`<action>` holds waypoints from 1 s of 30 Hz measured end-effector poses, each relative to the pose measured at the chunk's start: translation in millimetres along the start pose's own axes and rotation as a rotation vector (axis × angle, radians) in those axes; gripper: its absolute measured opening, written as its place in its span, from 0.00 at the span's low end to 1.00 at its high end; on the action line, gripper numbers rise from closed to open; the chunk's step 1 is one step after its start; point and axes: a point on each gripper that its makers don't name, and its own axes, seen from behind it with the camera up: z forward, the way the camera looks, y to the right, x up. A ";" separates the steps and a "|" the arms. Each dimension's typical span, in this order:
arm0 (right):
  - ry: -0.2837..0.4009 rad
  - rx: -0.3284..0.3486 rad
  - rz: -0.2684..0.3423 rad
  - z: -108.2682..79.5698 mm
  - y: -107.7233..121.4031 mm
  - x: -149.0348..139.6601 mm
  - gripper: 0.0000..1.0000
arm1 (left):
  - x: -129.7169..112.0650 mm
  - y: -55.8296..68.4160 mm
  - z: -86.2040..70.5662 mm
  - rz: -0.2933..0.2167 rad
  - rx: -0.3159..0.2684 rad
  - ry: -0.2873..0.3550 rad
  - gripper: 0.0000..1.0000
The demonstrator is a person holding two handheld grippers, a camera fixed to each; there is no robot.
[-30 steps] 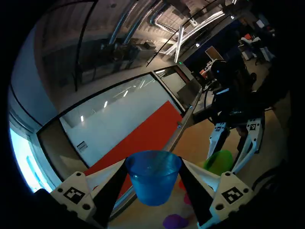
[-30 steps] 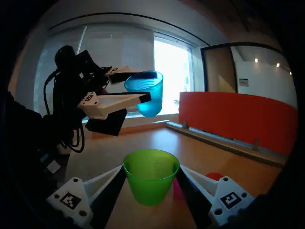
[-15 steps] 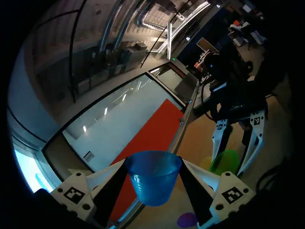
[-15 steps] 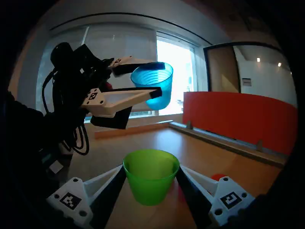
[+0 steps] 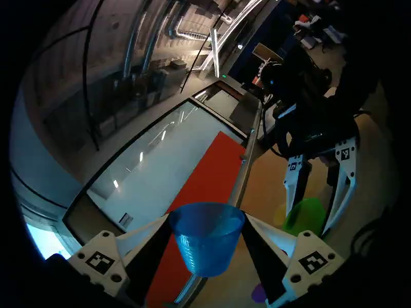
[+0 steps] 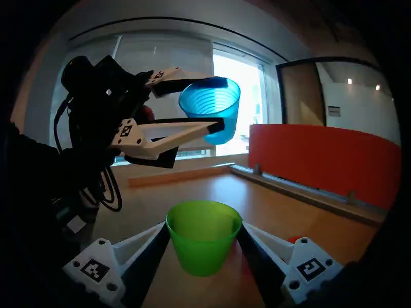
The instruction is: Pour water
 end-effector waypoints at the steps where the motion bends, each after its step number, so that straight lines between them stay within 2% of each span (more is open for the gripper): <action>1: 0.000 0.001 -0.001 -0.1 -0.2 0.5 0.91 | -0.2 0.4 0.4 0.004 -0.001 0.000 0.89; 12: 0.006 0.001 -0.008 0.5 -0.3 4.9 0.91 | 2.7 2.0 3.1 0.067 0.000 0.000 0.89; 23: 0.013 -0.002 -0.012 -1.1 0.5 8.9 0.91 | 6.9 -2.9 2.8 0.110 0.011 0.001 0.89; 30: 0.019 -0.003 -0.010 -1.1 1.1 11.0 0.91 | 10.9 -1.6 3.8 0.136 0.012 0.005 0.89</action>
